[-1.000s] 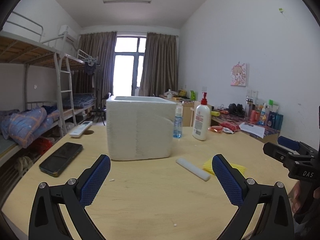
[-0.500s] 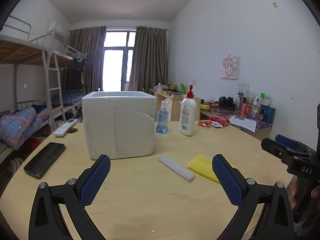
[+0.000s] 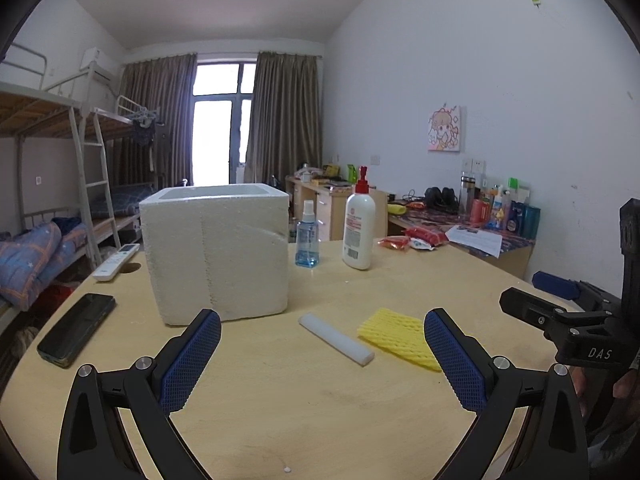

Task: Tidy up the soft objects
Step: 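Move both tools toward the white foam stick and yellow mesh net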

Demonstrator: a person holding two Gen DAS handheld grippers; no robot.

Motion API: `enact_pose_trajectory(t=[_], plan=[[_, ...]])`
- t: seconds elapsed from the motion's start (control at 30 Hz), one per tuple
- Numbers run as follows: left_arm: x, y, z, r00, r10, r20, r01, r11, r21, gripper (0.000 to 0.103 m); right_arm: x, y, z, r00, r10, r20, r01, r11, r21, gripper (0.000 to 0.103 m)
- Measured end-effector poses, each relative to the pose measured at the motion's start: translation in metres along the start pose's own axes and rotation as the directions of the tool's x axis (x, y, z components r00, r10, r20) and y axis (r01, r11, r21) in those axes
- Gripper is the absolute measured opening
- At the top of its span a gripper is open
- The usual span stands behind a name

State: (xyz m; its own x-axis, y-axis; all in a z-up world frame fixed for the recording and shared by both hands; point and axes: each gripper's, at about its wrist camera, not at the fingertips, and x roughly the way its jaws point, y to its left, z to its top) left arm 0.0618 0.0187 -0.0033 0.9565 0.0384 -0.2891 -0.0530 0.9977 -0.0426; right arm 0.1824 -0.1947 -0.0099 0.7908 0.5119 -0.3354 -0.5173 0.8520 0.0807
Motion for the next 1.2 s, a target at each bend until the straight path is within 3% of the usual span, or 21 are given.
enact_pose_trajectory(t=[0.37, 0.73, 1.2], plan=[[0.009, 0.0, 0.007, 0.999, 0.021, -0.033, -0.022, 0.999, -0.035, 0.102, 0.0, -0.004, 0.002, 1.0, 0.01, 0.003, -0.01, 1.0, 0.003, 0.102], [0.032, -0.005, 0.007, 0.995, 0.032, -0.098, -0.036, 0.999, -0.034, 0.102, 0.015, -0.003, -0.002, 0.999, -0.005, -0.048, 0.004, 1.0, -0.027, 0.102], [0.076, -0.007, 0.002, 0.974, 0.031, -0.226, -0.041, 0.998, -0.038, 0.102, 0.042, -0.006, -0.006, 0.991, 0.022, -0.131, -0.027, 0.999, -0.034, 0.102]])
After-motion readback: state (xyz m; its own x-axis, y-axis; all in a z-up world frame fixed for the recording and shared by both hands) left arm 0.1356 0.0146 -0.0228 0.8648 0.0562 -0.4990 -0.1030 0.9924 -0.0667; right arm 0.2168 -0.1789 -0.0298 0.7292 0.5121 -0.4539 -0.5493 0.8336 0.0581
